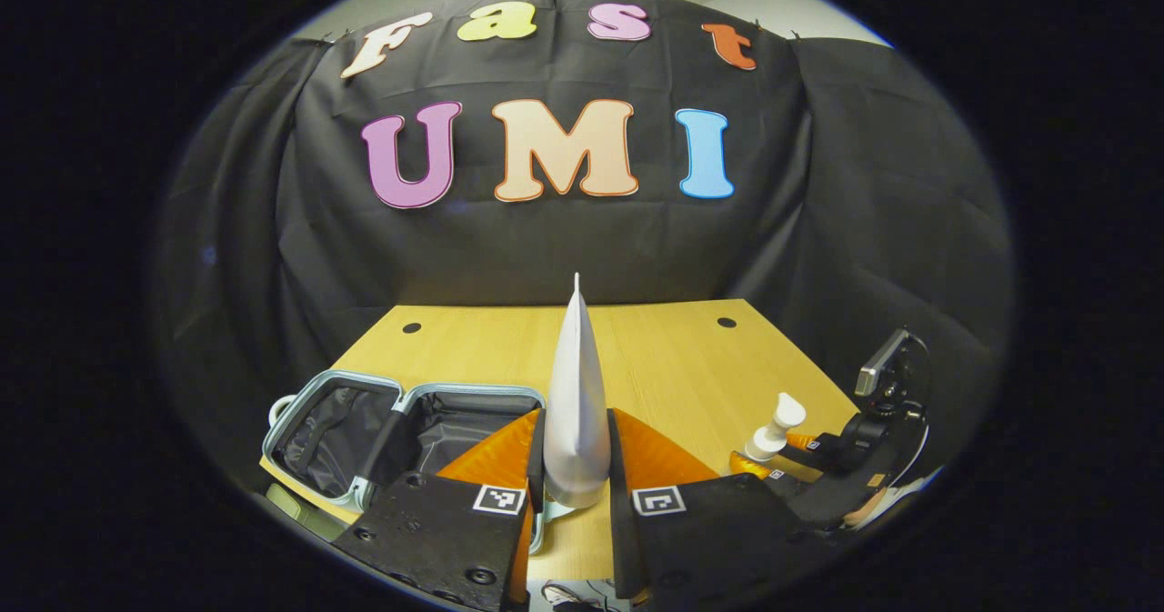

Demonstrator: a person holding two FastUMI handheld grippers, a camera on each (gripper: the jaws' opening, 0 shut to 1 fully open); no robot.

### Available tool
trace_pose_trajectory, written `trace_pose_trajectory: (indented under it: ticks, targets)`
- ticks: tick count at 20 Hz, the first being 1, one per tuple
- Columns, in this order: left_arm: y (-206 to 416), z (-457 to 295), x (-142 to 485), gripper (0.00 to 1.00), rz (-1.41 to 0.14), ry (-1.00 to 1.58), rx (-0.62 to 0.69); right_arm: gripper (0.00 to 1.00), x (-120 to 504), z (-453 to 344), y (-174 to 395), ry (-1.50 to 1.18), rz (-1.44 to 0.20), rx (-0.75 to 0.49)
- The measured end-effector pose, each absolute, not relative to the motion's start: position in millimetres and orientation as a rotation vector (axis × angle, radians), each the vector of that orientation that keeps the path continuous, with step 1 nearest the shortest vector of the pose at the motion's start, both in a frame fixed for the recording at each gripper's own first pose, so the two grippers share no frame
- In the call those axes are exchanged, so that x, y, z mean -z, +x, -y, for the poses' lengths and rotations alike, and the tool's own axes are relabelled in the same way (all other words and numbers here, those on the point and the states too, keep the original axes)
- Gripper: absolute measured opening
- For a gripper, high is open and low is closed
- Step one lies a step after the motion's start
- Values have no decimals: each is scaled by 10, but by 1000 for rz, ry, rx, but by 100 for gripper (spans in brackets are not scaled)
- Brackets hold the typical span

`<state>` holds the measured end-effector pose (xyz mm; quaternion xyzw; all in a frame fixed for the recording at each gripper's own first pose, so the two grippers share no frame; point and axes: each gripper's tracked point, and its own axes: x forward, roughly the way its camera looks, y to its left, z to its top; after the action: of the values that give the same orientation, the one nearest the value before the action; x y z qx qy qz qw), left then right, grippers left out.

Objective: First open the suitcase, pack the skin care products into it, and then close the suitcase.

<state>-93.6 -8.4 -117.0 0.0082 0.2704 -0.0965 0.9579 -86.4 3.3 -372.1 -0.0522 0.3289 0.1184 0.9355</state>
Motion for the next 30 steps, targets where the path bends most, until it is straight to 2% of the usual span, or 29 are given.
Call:
trace_pose_trajectory:
  ticks: [3, 8, 13, 20, 21, 22, 25, 30]
  targets:
    - [-917, -13, 1232, 28, -569, 33, 167, 60, 3489, -36, -829, -46, -665, -256]
    - [-884, -323, 1335, 26, -593, 38, 93, 58, 2549, -117, -531, 98, -502, -276]
    - [-831, -811, 1665, 28, -686, 57, 43, 59, 1804, -326, -358, 45, -335, -295]
    - [-709, -1423, 2529, 29, -929, 92, 67, 59, 1528, -814, -400, 56, -314, -241]
    - [-697, -1469, 2664, 26, -965, 93, 79, 59, 1535, -849, -400, 50, -325, -221]
    - [-702, -1519, 2786, 29, -1003, 99, 88, 58, 1546, -893, -420, 51, -334, -210]
    - [-732, -1612, 3139, 29, -1104, 112, 102, 59, 1538, -1006, -443, 41, -351, -184]
    - [-592, -1654, 3376, 29, -1143, 101, 120, 58, 1442, -1018, -435, 15, -346, -153]
